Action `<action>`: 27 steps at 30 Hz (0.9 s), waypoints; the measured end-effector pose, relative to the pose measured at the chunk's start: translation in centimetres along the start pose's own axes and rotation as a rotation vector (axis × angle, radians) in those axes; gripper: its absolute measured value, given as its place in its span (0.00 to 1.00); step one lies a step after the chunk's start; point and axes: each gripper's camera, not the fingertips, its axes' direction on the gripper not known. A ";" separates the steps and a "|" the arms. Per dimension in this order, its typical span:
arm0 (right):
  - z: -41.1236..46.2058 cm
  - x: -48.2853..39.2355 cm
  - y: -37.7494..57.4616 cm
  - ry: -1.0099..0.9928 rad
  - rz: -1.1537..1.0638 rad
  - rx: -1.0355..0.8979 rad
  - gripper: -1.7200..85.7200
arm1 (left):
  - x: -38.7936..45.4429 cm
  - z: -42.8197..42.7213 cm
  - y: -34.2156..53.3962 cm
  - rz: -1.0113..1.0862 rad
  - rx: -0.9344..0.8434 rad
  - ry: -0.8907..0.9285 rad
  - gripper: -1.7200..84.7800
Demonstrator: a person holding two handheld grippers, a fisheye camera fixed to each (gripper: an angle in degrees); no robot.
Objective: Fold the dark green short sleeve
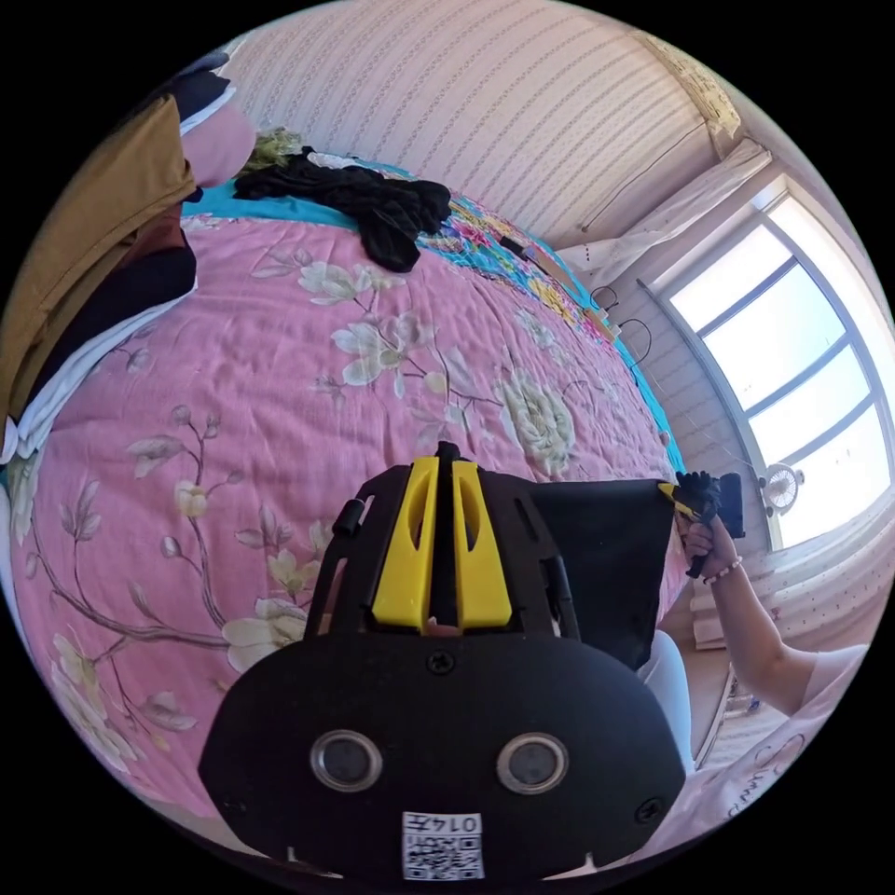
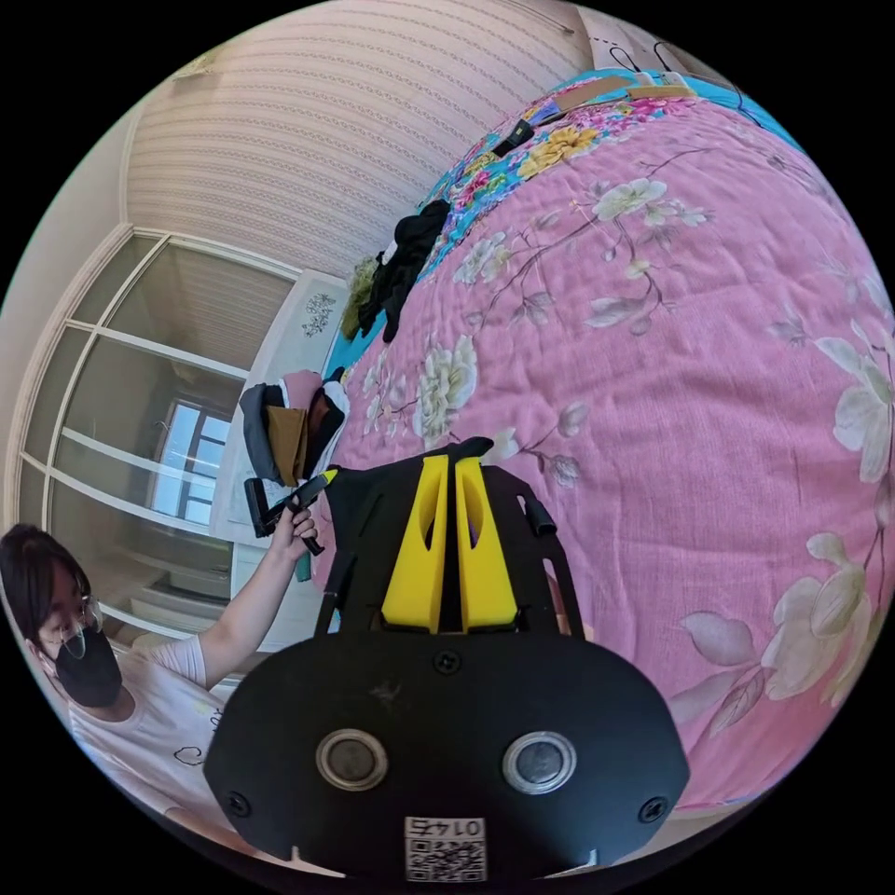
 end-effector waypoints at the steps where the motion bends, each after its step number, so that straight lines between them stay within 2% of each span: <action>1: 0.2 -0.7 -0.6 0.006 -0.010 0.014 0.02 | 0.1 -0.1 -0.2 -0.015 0.023 0.006 0.03; 3: 0.8 -1.7 -1.4 0.021 -0.024 0.033 0.02 | 0.5 0.3 -0.3 -0.020 0.039 -0.006 0.04; 6: 3.5 -2.1 -2.1 0.107 0.003 -0.020 0.03 | 0.8 2.3 0.2 -0.031 -0.039 -0.089 0.07; 9: 4.7 -2.5 -1.3 0.272 0.057 -0.038 0.03 | 0.6 1.6 1.7 -0.070 -0.033 -0.163 0.08; 11: 5.0 -4.0 0.3 0.459 -0.002 -0.035 0.03 | 2.1 0.1 3.8 0.031 0.001 -0.329 0.08; 13: 5.8 -6.1 1.9 0.637 -0.090 -0.047 0.02 | 3.2 -0.6 5.9 0.088 -0.003 -0.319 0.08; 14: 6.5 -8.1 3.0 0.694 -0.181 -0.035 0.02 | 4.3 -0.9 7.4 0.115 -0.018 -0.258 0.08; 18: 10.5 -15.3 5.4 0.638 -0.491 -0.028 0.02 | 10.5 -0.1 13.5 0.250 -0.057 -0.048 0.07; 20: 15.2 -19.6 5.4 0.597 -0.637 -0.113 0.02 | 15.0 2.0 17.3 0.293 -0.118 0.049 0.07; 24: 21.5 -23.8 4.2 0.547 -0.709 -0.194 0.02 | 18.8 4.8 21.9 0.253 -0.138 0.070 0.06; 27: 25.1 -25.1 3.1 0.566 -0.671 -0.204 0.02 | 19.6 6.2 24.2 0.218 -0.138 0.058 0.04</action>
